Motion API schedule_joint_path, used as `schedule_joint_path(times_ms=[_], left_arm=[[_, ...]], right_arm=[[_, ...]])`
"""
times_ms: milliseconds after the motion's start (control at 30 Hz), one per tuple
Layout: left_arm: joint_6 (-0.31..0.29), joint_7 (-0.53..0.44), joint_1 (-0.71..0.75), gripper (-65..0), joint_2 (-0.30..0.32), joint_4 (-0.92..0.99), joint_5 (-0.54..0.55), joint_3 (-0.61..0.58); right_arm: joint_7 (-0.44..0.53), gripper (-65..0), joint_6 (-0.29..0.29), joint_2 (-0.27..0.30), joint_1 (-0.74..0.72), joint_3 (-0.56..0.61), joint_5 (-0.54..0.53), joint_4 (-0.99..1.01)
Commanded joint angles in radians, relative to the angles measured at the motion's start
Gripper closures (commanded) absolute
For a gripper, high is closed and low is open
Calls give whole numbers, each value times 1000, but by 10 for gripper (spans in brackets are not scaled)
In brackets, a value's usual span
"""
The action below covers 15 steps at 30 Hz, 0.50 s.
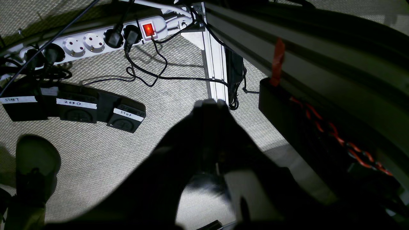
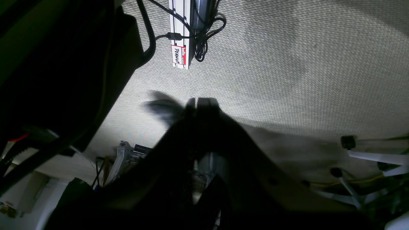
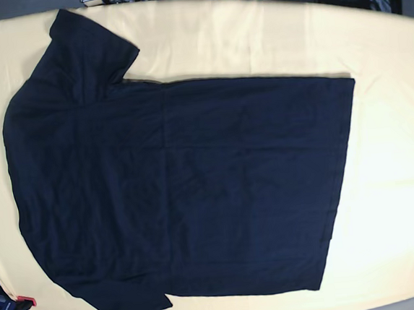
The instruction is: Fold the T-shirt properly
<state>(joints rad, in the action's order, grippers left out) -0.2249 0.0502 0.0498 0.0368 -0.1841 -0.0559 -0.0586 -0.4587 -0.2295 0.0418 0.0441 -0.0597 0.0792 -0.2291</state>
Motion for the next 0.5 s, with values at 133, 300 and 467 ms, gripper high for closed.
schedule_joint_path(times_ms=[133,300,467], left_arm=[[-50,34,1,0,2,-13,-23,-1],[-118,200,24,0,15,-106,-13,-1],[-136,222,126,0,67,-230,118,-1]], right_arm=[[-55,0,-8,9,-20,2,3,-16],[-141,0,-124,12,9,2,-4,-73],[-172,0,-134,24,134,2,-40,-189]])
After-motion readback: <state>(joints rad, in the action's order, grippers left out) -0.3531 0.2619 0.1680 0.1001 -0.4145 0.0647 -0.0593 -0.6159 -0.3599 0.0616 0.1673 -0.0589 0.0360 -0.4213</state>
